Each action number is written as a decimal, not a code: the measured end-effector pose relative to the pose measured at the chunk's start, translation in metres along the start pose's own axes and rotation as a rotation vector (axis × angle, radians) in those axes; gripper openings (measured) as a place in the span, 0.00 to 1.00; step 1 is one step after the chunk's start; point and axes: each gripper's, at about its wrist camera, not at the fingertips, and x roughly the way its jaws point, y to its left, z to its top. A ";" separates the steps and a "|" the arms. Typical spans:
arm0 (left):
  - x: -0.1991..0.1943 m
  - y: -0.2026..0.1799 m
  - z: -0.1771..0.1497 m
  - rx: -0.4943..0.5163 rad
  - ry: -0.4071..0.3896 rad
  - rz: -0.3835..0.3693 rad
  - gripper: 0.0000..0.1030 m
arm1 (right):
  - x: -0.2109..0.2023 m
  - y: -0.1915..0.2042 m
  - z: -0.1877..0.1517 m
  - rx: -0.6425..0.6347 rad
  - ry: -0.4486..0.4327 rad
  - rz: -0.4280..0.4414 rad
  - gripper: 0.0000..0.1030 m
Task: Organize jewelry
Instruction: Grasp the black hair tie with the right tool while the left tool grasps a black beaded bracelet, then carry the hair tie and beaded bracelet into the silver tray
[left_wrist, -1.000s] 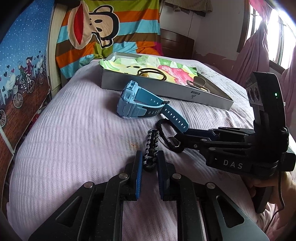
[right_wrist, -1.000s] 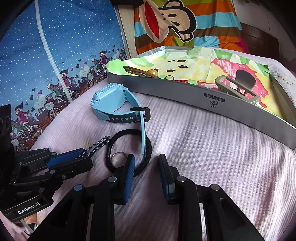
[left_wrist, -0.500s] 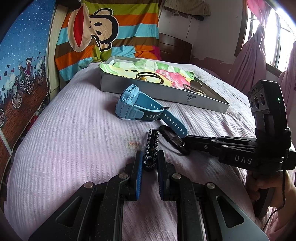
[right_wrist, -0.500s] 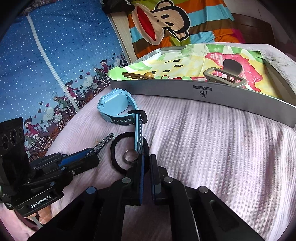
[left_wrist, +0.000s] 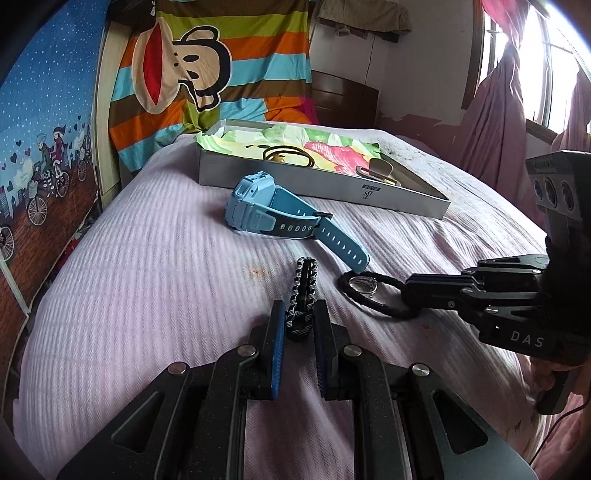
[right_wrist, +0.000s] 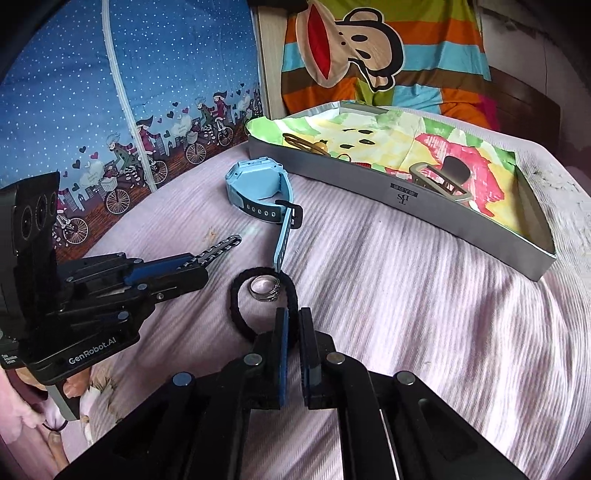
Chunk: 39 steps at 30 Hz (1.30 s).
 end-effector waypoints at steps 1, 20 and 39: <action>0.000 -0.001 0.001 0.005 0.000 0.006 0.12 | -0.004 -0.001 -0.002 0.005 -0.007 -0.004 0.05; -0.018 -0.014 0.069 -0.094 -0.096 0.054 0.11 | -0.049 -0.077 0.007 0.346 -0.376 -0.097 0.05; 0.103 -0.028 0.159 -0.092 0.047 0.095 0.11 | 0.003 -0.180 0.053 0.371 -0.287 -0.299 0.06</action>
